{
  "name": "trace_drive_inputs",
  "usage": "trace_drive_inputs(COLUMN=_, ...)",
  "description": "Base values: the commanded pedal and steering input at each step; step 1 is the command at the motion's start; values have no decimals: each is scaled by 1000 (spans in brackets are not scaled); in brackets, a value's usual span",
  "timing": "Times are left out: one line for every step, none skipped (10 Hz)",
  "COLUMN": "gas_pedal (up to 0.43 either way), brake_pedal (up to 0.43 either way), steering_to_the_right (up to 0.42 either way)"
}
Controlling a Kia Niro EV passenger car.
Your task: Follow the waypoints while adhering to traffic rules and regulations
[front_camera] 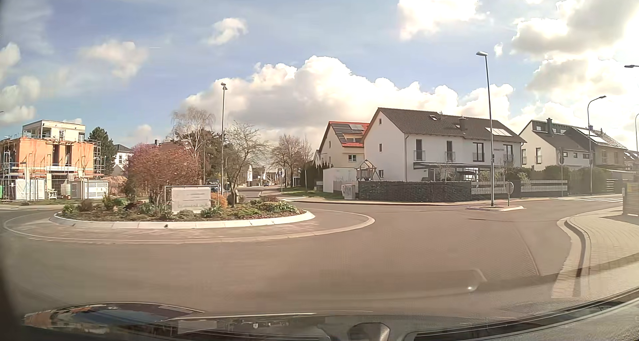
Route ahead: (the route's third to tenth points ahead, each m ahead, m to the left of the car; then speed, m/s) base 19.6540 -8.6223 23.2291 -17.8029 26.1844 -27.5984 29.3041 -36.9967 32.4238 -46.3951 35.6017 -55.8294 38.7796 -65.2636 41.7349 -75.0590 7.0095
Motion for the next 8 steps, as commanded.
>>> trace_drive_inputs(gas_pedal=98, brake_pedal=0, steering_to_the_right=145)
trace_drive_inputs(gas_pedal=98, brake_pedal=0, steering_to_the_right=162)
trace_drive_inputs(gas_pedal=110, brake_pedal=0, steering_to_the_right=174)
trace_drive_inputs(gas_pedal=110, brake_pedal=0, steering_to_the_right=185)
trace_drive_inputs(gas_pedal=110, brake_pedal=0, steering_to_the_right=197)
trace_drive_inputs(gas_pedal=118, brake_pedal=0, steering_to_the_right=205)
trace_drive_inputs(gas_pedal=118, brake_pedal=0, steering_to_the_right=211)
trace_drive_inputs(gas_pedal=118, brake_pedal=0, steering_to_the_right=215)
